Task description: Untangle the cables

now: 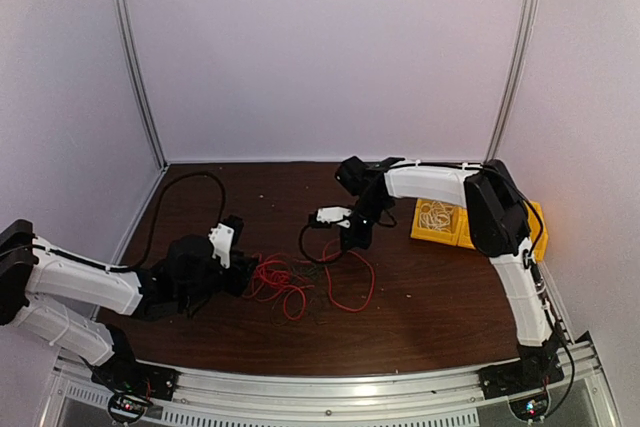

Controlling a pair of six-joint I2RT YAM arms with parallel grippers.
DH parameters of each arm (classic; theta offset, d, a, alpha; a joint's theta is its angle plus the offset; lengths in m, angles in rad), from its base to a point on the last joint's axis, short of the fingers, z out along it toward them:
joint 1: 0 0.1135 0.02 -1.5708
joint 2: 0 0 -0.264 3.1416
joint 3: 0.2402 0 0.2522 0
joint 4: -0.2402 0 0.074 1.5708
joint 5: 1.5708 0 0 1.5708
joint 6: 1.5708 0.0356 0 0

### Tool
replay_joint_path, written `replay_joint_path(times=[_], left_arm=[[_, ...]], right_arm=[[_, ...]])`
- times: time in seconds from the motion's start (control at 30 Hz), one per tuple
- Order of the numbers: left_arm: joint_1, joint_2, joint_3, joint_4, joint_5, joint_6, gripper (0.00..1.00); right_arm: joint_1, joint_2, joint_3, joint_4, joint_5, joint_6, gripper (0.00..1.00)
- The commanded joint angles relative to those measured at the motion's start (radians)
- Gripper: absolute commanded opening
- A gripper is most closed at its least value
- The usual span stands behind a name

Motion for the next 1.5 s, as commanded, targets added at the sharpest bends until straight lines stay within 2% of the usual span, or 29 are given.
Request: replay_joint_path(times=[0.0,0.07,0.13,0.23,0.33,0.47,0.57,0.63,0.8,0.93,1.1,1.17,1.33,1.43,1.47], left_arm=[[0.006,-0.031,-0.023,0.033,-0.023,0.001,0.41],[0.007,-0.032,-0.025,0.040,-0.024,0.009,0.42],[0.010,-0.022,-0.015,0.047,-0.025,0.011,0.43],[0.013,0.000,0.010,0.046,-0.020,0.012,0.47],[0.013,0.018,0.036,0.046,-0.009,0.016,0.48],[0.014,0.022,0.048,0.048,0.002,0.015,0.48],[0.013,0.019,0.048,0.042,0.010,0.008,0.48],[0.013,0.008,0.042,0.035,0.011,-0.001,0.48],[0.014,-0.055,0.009,0.019,-0.005,-0.016,0.49],[0.014,-0.105,-0.006,-0.024,-0.035,-0.015,0.49],[0.013,-0.140,-0.028,-0.031,-0.054,-0.025,0.49],[0.014,-0.141,-0.032,-0.027,-0.055,-0.029,0.49],[0.014,-0.117,-0.006,-0.023,-0.033,-0.013,0.50],[0.014,-0.075,0.041,-0.025,0.003,0.018,0.51],[0.014,-0.053,0.062,-0.031,0.015,0.028,0.51]], right_arm=[[0.000,-0.167,-0.125,0.001,0.052,0.020,0.00],[-0.005,-0.242,-0.176,0.024,0.061,0.026,0.02],[-0.006,-0.288,-0.195,-0.006,0.042,0.015,0.24],[-0.005,-0.313,-0.192,-0.086,-0.046,-0.009,0.38],[0.000,-0.315,-0.193,-0.113,-0.074,-0.015,0.42],[0.005,-0.289,-0.191,-0.047,-0.089,-0.017,0.49],[0.018,-0.197,-0.103,-0.061,-0.127,-0.015,0.52],[0.033,-0.138,-0.047,-0.077,-0.138,-0.026,0.59],[0.043,-0.045,0.036,-0.109,-0.126,-0.109,0.63],[0.043,-0.023,0.034,-0.126,-0.083,-0.204,0.61],[0.048,0.010,0.037,-0.098,-0.065,-0.226,0.56],[0.049,0.030,0.050,-0.101,-0.067,-0.231,0.48],[0.049,0.031,0.040,-0.104,-0.055,-0.246,0.22],[0.050,-0.020,-0.014,-0.036,-0.029,-0.195,0.00],[0.049,-0.041,-0.026,-0.019,-0.022,-0.172,0.00]])
